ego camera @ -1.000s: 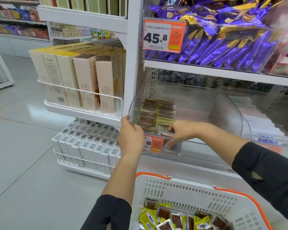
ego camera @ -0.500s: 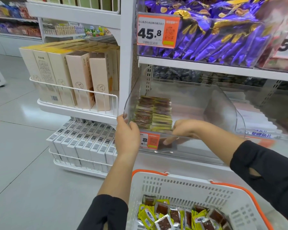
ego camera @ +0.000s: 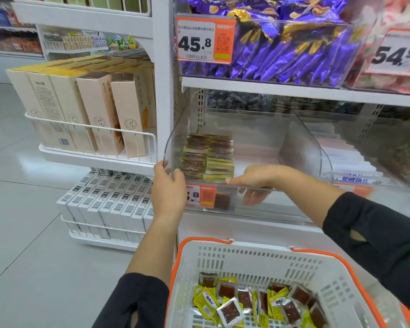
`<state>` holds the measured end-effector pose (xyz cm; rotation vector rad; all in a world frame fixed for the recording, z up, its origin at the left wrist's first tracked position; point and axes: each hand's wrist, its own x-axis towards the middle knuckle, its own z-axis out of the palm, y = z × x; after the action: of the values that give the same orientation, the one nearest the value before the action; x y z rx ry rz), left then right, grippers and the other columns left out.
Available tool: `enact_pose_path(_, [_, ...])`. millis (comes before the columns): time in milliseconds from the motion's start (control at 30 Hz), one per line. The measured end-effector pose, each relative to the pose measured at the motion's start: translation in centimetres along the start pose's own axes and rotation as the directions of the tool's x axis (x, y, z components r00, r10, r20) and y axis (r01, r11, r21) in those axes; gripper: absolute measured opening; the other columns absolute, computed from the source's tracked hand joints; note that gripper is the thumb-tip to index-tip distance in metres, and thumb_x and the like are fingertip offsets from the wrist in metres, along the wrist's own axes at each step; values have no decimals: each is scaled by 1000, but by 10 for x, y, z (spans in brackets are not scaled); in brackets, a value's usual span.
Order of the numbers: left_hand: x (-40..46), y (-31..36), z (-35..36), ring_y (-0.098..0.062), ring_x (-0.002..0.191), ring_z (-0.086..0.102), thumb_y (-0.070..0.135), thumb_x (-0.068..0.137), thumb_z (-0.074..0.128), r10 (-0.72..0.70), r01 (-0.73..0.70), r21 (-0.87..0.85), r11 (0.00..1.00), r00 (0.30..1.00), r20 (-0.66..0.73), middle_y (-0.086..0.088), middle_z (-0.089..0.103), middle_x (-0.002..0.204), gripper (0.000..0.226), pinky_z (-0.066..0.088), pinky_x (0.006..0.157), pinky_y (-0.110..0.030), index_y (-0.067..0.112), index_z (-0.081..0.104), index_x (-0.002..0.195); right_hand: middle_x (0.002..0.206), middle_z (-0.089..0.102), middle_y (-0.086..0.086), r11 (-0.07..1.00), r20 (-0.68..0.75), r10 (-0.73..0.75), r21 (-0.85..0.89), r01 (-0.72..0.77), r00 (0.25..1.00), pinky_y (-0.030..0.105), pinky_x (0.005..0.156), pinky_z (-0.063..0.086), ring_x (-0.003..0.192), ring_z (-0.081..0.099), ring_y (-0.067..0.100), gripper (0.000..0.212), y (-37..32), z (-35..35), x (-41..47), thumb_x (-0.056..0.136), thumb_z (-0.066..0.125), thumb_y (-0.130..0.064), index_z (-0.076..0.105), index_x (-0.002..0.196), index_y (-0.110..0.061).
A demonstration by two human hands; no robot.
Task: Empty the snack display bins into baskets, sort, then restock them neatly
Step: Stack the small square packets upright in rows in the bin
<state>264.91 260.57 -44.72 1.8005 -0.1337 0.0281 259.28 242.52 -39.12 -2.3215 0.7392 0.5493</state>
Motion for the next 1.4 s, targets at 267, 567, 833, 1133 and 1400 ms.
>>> enact_pose_path(267, [-67,-2,21,-12,128,36,13,92,44,371,-401,13,916,834,-408,-4,45,139,48,29,110,-33,9,41,139,63,65,3,549,-773,-330,310,776,542,19,56,49,53,61,9,22,48,52,-58,95,50,-5,66,85,-16])
enact_pose_path(567, [-148,-157,62,-27,124,46,12,89,45,123,-688,531,494,661,740,-7,54,133,46,37,102,-37,15,52,134,82,72,9,899,-139,-87,416,138,986,31,69,55,66,66,19,18,198,209,6,95,55,-17,69,85,-16])
enact_pose_path(833, [-165,-264,67,-27,118,54,37,92,59,-774,-391,850,354,387,501,-11,53,132,54,45,92,-35,5,47,135,150,40,7,990,337,140,-79,-120,931,30,102,37,133,43,24,62,288,295,31,93,60,-42,41,144,-12])
enact_pose_path(1133, [-207,-309,72,-35,140,32,13,95,52,-732,-434,879,197,531,426,-27,6,156,82,43,102,-35,3,-6,152,147,32,15,932,341,-38,-327,156,939,39,86,47,121,50,33,83,263,369,43,86,69,-22,18,150,-12])
enact_pose_path(1400, [-181,-300,60,-23,92,66,11,97,40,-624,-292,918,267,673,396,-4,68,105,29,54,72,-31,21,60,116,115,50,10,889,304,-65,-416,193,951,34,78,43,107,49,28,18,259,358,39,87,65,-21,61,103,-14])
